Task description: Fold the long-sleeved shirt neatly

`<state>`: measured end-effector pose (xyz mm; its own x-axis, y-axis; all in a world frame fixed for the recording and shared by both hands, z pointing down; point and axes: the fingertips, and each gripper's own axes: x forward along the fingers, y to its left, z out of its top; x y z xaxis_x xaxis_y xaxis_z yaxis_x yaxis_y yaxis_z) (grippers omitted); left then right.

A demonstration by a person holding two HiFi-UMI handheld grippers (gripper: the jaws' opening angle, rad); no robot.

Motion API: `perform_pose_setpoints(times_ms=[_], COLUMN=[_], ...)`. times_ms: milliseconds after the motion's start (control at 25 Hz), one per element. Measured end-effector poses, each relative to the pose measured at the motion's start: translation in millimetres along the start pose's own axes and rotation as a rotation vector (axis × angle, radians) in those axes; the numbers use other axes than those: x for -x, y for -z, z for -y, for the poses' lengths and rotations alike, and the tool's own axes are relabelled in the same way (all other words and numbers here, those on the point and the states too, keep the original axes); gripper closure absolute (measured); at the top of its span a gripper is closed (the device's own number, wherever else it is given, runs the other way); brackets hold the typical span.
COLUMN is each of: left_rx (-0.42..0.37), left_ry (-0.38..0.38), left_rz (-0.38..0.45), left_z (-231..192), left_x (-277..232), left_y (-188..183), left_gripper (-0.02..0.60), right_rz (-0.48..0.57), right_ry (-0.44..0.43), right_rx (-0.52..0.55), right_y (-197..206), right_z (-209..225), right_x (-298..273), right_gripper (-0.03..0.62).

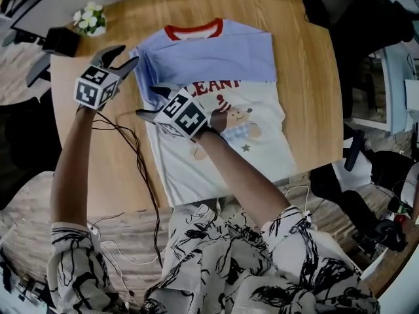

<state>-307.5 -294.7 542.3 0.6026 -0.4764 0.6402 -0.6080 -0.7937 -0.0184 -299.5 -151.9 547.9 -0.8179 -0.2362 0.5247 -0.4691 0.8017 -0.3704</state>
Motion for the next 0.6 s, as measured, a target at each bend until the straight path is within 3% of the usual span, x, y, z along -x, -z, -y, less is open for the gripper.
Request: perform_pose_setpoints(times_ms=[120, 280, 440, 600], left_rx=[0.055, 0.082, 0.151, 0.216], left_ry=[-0.111, -0.235, -0.315, -0.371], left_rz=[0.091, 0.167, 0.246, 0.252], left_z=[9, 56, 136, 224], left_x=[45, 116, 187, 228], left_y=[-9, -19, -20, 8], left_gripper=[0.351, 0.342, 0.326, 0.322], right_rz=[0.045, 0.198, 0.356, 0.42], right_ry=[-0.007, 0.07, 0.19, 0.332], right_rx=[0.063, 0.127, 0.164, 0.216], right_y=[-8, -21, -19, 14], right_z=[-18, -24, -26, -24], right_x=[31, 116, 233, 345], right_gripper=[0.264, 0.266, 0.263, 0.263])
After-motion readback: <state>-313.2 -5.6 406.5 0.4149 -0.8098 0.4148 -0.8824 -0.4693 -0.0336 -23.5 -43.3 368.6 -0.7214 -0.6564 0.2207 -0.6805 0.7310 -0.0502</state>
